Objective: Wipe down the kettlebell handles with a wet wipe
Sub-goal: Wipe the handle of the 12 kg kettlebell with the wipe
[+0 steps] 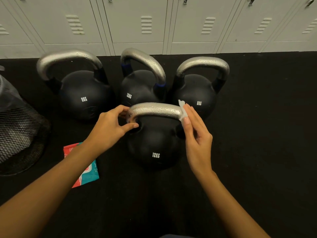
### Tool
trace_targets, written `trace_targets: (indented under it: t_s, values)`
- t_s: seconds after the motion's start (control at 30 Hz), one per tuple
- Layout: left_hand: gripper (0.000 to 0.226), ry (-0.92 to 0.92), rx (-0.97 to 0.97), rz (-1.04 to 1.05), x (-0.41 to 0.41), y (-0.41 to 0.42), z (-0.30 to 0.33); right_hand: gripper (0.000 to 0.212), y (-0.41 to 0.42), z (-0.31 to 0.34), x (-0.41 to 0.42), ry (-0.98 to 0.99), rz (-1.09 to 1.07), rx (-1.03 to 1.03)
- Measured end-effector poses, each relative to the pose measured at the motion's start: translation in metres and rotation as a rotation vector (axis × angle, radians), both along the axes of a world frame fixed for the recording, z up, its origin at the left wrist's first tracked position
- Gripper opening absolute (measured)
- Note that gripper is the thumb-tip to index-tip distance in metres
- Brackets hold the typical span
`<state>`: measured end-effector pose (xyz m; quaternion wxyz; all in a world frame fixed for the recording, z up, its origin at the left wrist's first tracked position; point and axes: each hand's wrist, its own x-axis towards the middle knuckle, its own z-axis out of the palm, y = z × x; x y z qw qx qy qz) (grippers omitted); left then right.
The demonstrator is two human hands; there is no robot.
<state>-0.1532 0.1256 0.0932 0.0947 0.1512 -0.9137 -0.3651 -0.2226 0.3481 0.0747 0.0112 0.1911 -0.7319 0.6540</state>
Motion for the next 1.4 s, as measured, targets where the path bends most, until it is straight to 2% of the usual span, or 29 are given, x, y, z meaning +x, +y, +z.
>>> trace_targets:
  t_s: [0.13,0.23,0.4,0.53,0.73,0.83,0.93,1.03,1.17,1.27,1.4]
  values:
    - [0.047,-0.007,0.001,-0.011,-0.001,-0.001,-0.001,0.033,0.013,-0.011,-0.002,-0.162,-0.053,-0.078]
    - [0.048,-0.016,0.0,-0.012,-0.001,-0.002,-0.001,0.029,0.011,-0.004,-0.013,-0.186,-0.041,-0.087]
    - [0.047,-0.014,-0.009,-0.017,0.0,-0.001,-0.001,0.025,-0.01,0.018,-0.019,-0.011,0.007,0.017]
    - [0.043,0.022,-0.02,-0.005,0.002,0.002,-0.003,0.031,-0.008,0.012,-0.008,0.109,0.029,0.067]
    - [0.044,0.064,-0.078,0.022,0.003,0.005,-0.01,0.034,0.009,-0.018,0.007,-0.174,-0.126,-0.07]
    - [0.044,0.068,-0.088,0.022,0.003,0.005,-0.01,0.032,0.009,-0.017,0.003,-0.21,-0.14,-0.085]
    - [0.043,0.072,-0.089,0.018,0.003,0.006,-0.009,0.03,0.003,-0.002,-0.003,-0.133,-0.099,-0.088]
    - [0.043,0.069,-0.09,0.011,0.003,0.005,-0.009,0.03,-0.004,0.007,-0.006,0.04,-0.024,-0.024]
    - [0.043,0.065,-0.093,0.008,0.003,0.005,-0.008,0.038,0.006,-0.017,-0.002,0.189,-0.016,0.03]
    - [0.043,0.062,-0.083,0.004,0.003,0.004,-0.008,0.04,0.016,-0.035,0.005,0.117,-0.066,-0.038]
    - [0.043,0.051,-0.079,0.002,0.003,0.004,-0.008,0.038,0.016,-0.027,0.002,-0.01,-0.056,-0.121]
